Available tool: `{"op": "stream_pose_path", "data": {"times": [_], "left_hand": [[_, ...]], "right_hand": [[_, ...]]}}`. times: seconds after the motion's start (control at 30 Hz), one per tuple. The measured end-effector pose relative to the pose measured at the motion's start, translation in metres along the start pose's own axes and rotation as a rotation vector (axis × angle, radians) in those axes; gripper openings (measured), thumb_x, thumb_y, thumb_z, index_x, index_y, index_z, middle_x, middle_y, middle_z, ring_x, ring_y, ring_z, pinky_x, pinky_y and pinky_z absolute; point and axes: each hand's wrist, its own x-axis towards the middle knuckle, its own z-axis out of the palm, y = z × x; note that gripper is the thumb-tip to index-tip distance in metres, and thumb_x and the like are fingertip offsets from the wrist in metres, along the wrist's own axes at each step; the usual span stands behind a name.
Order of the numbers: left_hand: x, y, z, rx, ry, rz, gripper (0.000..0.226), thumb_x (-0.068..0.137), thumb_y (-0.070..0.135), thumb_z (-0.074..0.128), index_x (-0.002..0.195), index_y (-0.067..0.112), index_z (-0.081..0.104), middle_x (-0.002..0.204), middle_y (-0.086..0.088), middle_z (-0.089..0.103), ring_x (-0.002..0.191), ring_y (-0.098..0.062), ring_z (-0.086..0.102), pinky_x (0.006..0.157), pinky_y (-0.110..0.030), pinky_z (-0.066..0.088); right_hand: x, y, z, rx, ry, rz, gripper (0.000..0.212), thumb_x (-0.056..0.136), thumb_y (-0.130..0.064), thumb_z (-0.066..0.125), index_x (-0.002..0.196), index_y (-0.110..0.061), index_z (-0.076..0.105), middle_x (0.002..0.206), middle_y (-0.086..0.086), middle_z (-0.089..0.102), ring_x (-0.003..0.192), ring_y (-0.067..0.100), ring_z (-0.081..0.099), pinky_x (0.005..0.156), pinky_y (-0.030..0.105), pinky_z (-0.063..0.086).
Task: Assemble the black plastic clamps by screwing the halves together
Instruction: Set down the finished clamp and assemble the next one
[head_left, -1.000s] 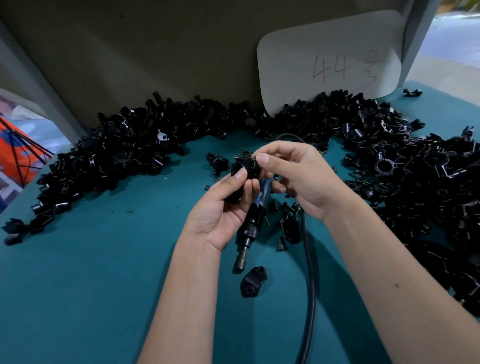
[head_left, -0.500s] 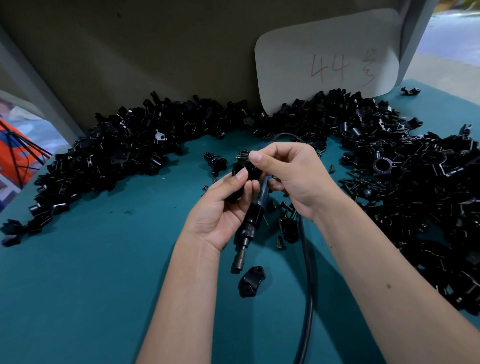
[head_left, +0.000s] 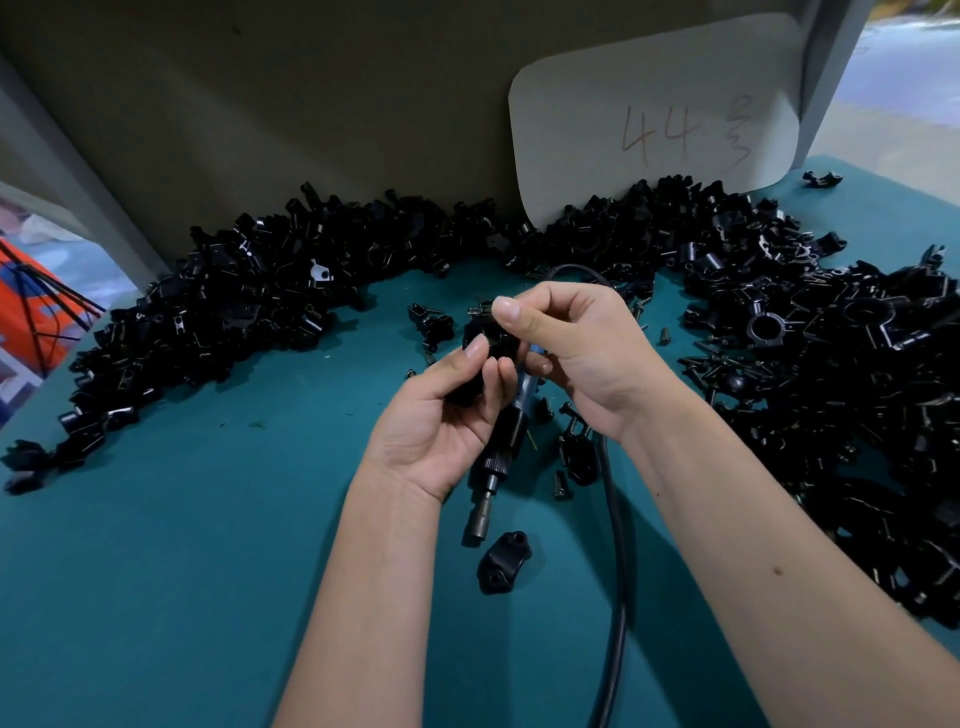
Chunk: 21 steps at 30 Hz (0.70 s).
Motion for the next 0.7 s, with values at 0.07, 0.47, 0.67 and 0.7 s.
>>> {"op": "stream_pose_path", "data": {"times": [0.07,0.47,0.67,0.7], "left_hand": [[0.003,-0.001,0.001,0.080,0.022,0.052,0.020,0.076,0.002,0.074,0.095,-0.005,0.072,0.101,-0.024,0.070,0.072,-0.019,0.070,0.060,-0.016,0.058],[0.004,0.001,-0.002,0.074,-0.001,0.092,0.007,0.078,0.003,0.075,0.083,0.000,0.078,0.093,-0.019,0.074,0.071,-0.017,0.071,0.061,-0.016,0.058],[0.009,-0.002,-0.003,0.269,-0.017,0.305,0.031,0.077,0.007,0.077,0.105,0.003,0.065,0.085,-0.006,0.074,0.076,-0.014,0.073,0.069,-0.018,0.059],[0.010,-0.005,-0.002,0.315,-0.010,0.375,0.031,0.076,0.007,0.078,0.104,0.005,0.064,0.086,-0.006,0.075,0.077,-0.016,0.074,0.070,-0.021,0.059]], "right_hand": [[0.001,0.002,0.002,-0.030,0.069,0.018,0.028,0.080,-0.023,0.086,0.071,-0.013,0.062,0.062,-0.003,0.058,0.054,0.008,0.050,0.054,0.022,0.040],[-0.001,0.002,0.013,-0.001,0.128,-0.012,0.013,0.088,-0.020,0.080,0.076,-0.015,0.077,0.079,0.003,0.070,0.063,0.006,0.057,0.056,0.019,0.044],[0.000,0.007,0.029,0.026,0.293,-0.042,0.019,0.089,-0.014,0.081,0.075,-0.005,0.072,0.072,0.011,0.069,0.066,0.017,0.062,0.061,0.031,0.055],[0.001,0.008,0.032,0.034,0.337,-0.053,0.019,0.089,-0.014,0.081,0.079,0.000,0.073,0.075,0.017,0.071,0.069,0.022,0.066,0.066,0.038,0.060]]}}
